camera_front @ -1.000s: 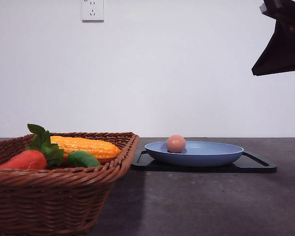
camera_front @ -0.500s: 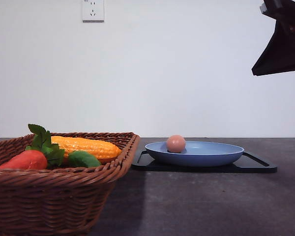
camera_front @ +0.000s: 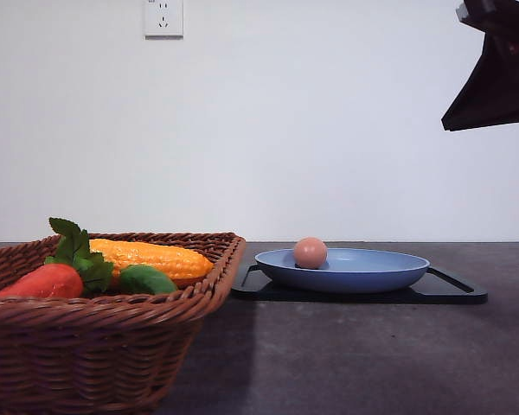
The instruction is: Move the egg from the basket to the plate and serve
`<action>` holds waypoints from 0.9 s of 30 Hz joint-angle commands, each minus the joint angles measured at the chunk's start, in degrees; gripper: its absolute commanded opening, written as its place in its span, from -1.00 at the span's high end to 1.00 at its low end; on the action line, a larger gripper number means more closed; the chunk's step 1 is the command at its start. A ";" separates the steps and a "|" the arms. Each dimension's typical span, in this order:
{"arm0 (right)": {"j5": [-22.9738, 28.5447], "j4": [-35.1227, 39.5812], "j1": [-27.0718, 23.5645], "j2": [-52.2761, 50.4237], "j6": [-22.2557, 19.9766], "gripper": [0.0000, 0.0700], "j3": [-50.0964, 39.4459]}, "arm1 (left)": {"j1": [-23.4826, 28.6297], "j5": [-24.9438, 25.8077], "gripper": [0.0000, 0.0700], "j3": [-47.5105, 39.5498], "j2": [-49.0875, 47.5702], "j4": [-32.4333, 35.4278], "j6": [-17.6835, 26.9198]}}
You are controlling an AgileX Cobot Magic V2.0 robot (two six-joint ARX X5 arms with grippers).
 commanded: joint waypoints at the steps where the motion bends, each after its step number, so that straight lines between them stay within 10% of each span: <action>1: 0.07 0.66 0.37 0.24 0.57 1.00 0.31 | 0.13 0.01 1.00 -1.56 -0.11 -0.36 -1.20; 27: 0.22 0.77 0.36 0.22 0.51 1.00 0.31 | 0.12 0.00 1.00 -1.61 -0.09 -0.23 -1.40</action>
